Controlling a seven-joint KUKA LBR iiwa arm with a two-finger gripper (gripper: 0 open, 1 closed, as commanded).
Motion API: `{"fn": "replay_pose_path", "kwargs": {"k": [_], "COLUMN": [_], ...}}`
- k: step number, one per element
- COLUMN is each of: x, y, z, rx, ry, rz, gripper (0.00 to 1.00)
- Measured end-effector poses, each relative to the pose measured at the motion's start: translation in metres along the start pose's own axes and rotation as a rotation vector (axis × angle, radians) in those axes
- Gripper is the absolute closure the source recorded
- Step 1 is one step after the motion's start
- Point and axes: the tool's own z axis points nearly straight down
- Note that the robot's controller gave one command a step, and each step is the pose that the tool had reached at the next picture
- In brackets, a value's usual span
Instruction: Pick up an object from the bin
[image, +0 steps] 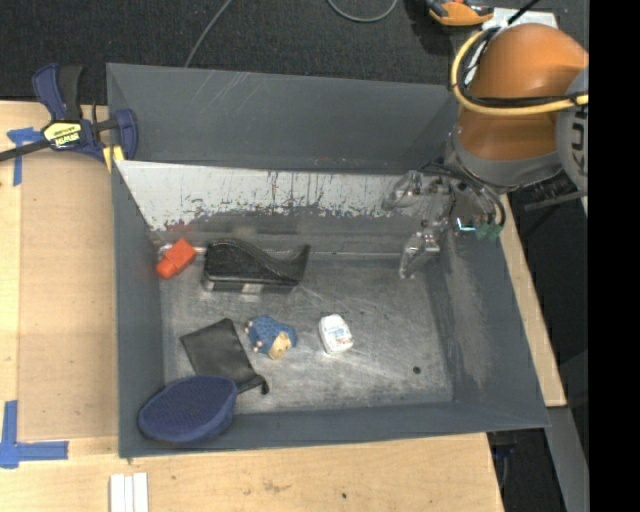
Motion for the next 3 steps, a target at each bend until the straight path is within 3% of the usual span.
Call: {"fn": "replay_pose_path", "kwargs": {"k": [1,2,3], "x": [0.046,0.086,0.109], "y": [0.062,0.076,0.054], "z": [0.137,0.123,0.112], "rx": [0.003,-0.001,0.0], "ry": [-0.011,0.002,0.001], "rz": [-0.228,-0.206,-0.092], "gripper": [0.0,0.0,0.0]}}
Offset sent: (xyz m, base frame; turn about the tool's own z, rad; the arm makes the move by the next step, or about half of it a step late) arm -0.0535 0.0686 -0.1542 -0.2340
